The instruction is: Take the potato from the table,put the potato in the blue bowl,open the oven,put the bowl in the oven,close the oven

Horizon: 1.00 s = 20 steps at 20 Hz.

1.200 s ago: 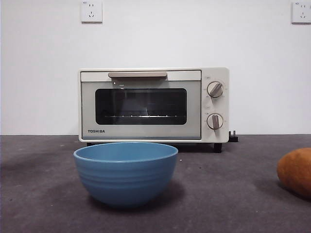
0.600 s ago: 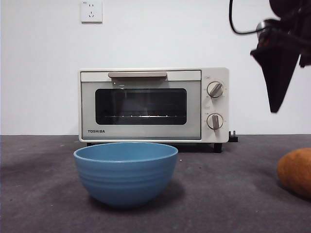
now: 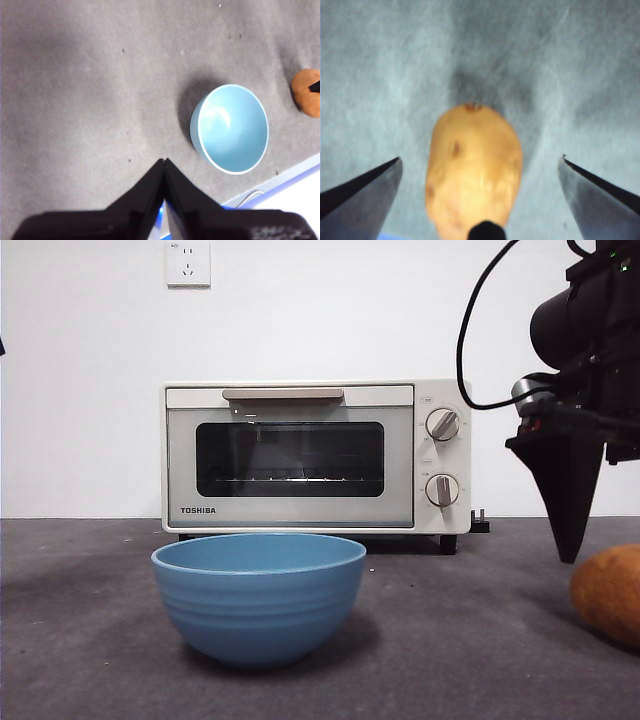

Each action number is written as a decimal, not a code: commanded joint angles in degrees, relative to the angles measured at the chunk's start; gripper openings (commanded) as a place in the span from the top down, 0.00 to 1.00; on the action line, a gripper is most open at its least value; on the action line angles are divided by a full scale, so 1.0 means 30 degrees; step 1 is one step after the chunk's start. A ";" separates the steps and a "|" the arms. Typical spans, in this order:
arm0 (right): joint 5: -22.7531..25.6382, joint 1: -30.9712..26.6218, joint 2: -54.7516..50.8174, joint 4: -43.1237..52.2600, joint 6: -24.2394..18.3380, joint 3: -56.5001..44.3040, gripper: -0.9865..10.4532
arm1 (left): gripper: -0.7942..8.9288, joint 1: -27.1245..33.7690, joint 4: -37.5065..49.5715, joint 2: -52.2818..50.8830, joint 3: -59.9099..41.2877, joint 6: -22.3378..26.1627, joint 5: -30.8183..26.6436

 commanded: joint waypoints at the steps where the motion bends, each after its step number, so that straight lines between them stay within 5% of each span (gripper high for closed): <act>1: -0.0066 0.0015 0.0240 0.0444 0.0160 -0.0860 0.37 | 0.92 -0.0051 0.0342 0.0073 0.0044 0.0219 0.0000; 4: -0.0066 0.0015 0.0255 0.0729 0.0627 -0.1909 0.45 | 0.92 -0.0051 0.0561 0.0073 0.0044 0.0219 0.0000; 8: -0.0313 0.0015 0.0219 0.1690 0.1341 -0.2441 0.93 | 0.92 -0.0051 0.0750 0.0080 0.0044 0.0219 0.0000; 15: -0.1690 0.0590 -0.2069 0.0874 0.2426 -0.1996 0.92 | 0.92 -0.0051 0.0831 0.0080 0.0044 0.0226 -0.0007; 20: -0.4539 0.3461 -0.3883 0.1392 0.4765 0.0036 0.92 | 0.92 -0.0051 0.1523 0.0160 0.0044 0.0226 -0.0007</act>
